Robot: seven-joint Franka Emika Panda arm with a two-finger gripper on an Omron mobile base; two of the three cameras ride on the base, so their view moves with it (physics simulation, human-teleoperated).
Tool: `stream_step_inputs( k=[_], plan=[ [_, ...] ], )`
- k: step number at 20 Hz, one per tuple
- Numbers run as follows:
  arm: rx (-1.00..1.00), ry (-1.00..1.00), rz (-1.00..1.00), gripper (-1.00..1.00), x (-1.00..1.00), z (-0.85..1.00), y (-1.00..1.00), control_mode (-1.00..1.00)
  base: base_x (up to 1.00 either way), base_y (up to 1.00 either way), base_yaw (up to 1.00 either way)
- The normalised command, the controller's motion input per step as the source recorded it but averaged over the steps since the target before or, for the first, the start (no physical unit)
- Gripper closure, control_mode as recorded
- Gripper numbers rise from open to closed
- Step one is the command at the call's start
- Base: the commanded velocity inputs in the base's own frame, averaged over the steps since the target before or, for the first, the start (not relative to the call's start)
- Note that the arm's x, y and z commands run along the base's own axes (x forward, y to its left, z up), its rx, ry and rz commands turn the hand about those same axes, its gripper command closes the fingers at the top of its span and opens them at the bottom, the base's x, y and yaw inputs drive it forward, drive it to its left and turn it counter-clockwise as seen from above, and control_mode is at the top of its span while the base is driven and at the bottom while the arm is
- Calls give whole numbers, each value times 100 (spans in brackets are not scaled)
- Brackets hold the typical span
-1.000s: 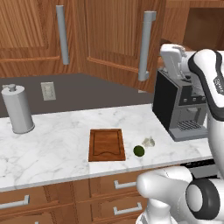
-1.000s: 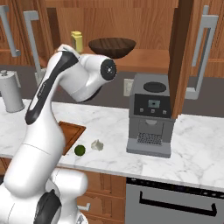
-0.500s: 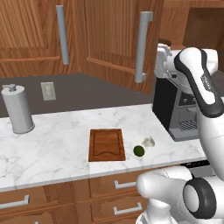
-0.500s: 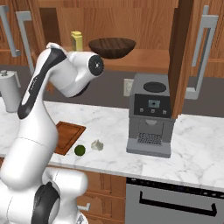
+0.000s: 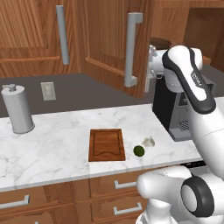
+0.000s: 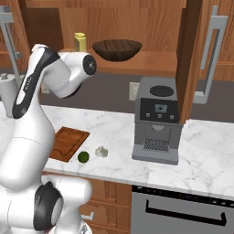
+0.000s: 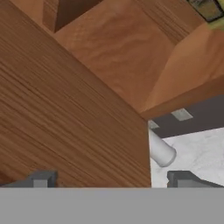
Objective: Open the cabinet. Place the bowl and condiment on the counter. Then place the lime and garlic on the cutting board.
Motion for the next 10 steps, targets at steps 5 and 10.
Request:
stream_step_inputs(
  k=[5, 10],
  plan=[
    [0, 0, 10, -100, -2, 0, 61, -100, 0, 0, 0],
    [0, 0, 6, -100, -1, 0, 65, -100, 0, 0, 0]
  ],
)
